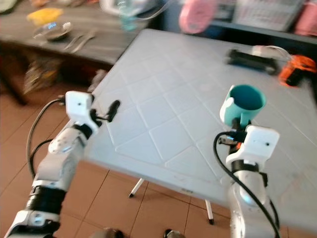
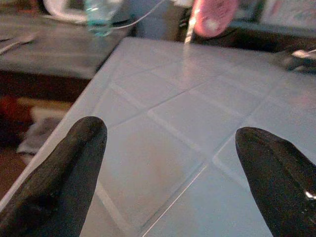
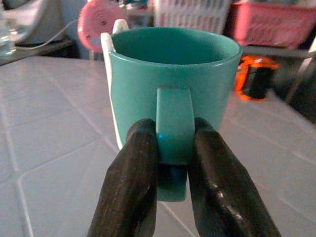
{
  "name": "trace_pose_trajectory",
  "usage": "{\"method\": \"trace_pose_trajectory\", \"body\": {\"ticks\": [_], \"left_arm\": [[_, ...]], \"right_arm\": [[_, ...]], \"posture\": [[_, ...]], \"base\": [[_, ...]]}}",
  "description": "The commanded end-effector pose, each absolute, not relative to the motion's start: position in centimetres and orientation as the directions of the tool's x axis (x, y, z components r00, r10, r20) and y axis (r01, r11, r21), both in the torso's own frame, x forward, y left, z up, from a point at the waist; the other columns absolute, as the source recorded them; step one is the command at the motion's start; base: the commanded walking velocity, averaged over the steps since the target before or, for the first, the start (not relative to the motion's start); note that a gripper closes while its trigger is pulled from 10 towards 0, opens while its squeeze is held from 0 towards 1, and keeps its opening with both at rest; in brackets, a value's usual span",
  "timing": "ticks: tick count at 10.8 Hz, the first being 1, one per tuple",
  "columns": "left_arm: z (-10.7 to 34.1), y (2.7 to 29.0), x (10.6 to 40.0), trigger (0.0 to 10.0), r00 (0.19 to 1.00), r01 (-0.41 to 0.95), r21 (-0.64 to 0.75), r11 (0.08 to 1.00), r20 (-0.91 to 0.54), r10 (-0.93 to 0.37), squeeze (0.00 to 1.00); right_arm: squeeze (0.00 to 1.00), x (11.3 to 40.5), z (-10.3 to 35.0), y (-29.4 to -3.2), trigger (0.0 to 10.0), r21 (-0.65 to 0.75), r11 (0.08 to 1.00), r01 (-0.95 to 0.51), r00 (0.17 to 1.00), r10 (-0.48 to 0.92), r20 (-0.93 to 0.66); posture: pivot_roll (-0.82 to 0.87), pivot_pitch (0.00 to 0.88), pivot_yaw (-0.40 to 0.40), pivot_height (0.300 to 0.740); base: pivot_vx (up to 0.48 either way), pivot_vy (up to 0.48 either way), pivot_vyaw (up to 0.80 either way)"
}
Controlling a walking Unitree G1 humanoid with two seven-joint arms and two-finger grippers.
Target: Setting the table
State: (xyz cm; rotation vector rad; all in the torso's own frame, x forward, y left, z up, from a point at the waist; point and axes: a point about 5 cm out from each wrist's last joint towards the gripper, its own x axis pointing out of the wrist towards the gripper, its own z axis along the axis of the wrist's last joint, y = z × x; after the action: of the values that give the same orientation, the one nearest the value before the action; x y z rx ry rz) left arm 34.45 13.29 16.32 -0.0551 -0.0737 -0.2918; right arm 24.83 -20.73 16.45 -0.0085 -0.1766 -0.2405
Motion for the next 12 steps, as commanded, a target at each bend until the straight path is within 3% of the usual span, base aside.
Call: {"method": "trace_pose_trajectory", "body": {"ticks": [1,12], "left_arm": [[16.2,13.8,34.6,10.0,0.961,0.268,-0.04,0.963,0.079,-0.264,0.0],[15.9,12.8,34.2,10.0,0.954,0.28,-0.015,0.96,0.118,-0.276,0.0]], "right_arm": [[0.0,24.9,16.8,-20.6,10.0,0.017,0.972,0.235,0.955,-0.234,0.184],[0.0,24.8,16.9,-19.7,10.0,-0.002,0.974,0.225,0.958,-0.22,0.186]], "posture": [[0.12,0.105,-0.033,0.74],[0.12,0.124,-0.04,0.74]], "base": [[0.0,0.364,-0.41],[0.0,0.48,0.0]]}}
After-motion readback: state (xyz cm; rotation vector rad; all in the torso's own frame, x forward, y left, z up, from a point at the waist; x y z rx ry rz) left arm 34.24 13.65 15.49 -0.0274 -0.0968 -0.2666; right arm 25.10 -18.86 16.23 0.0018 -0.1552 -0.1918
